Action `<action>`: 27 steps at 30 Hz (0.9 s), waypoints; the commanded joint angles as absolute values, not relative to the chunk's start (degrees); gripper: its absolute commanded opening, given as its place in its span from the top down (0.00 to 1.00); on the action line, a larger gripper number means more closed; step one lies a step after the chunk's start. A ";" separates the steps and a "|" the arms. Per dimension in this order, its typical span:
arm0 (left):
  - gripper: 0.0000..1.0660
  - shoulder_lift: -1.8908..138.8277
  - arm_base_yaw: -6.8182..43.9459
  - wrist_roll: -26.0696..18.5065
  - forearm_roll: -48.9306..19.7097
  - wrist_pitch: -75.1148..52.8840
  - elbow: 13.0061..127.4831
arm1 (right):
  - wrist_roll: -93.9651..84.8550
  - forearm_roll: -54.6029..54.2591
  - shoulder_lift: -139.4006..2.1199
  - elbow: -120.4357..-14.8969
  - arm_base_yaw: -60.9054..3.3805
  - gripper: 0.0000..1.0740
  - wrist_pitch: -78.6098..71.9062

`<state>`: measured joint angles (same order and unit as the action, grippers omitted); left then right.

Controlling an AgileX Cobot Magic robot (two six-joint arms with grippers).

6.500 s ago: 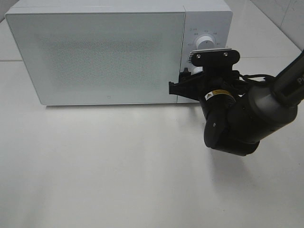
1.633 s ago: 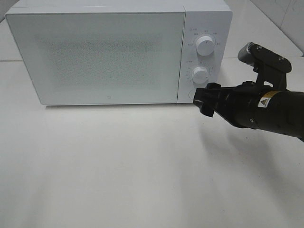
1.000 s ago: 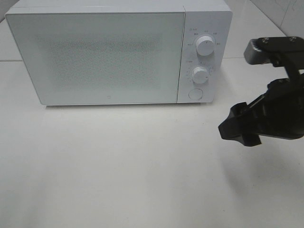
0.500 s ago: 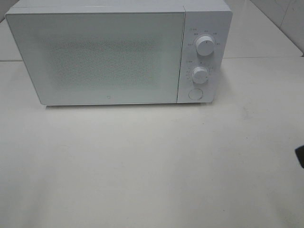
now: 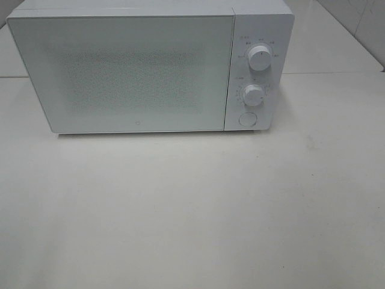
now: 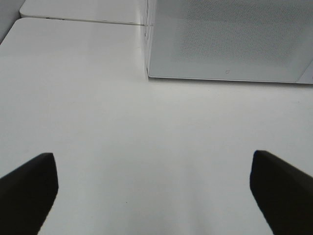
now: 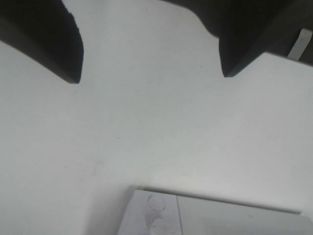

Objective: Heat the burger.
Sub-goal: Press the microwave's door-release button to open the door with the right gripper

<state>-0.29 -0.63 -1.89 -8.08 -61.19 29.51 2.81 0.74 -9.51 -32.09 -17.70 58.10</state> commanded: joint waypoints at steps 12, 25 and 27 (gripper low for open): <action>0.06 -1.32 -0.74 -1.72 -8.42 -61.13 29.56 | 1.38 0.86 1.83 -28.71 -9.22 0.29 57.01; 0.06 -1.32 -0.74 -1.72 -8.42 -61.13 29.56 | 1.55 0.86 1.83 -28.71 -8.71 0.29 57.01; 0.06 -1.32 -0.74 -1.72 -8.42 -61.13 29.56 | 2.06 0.74 1.83 -28.71 -8.71 0.29 57.01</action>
<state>-0.29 -0.63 -1.89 -8.08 -61.19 29.51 2.01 0.74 0.23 -28.88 -9.05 57.93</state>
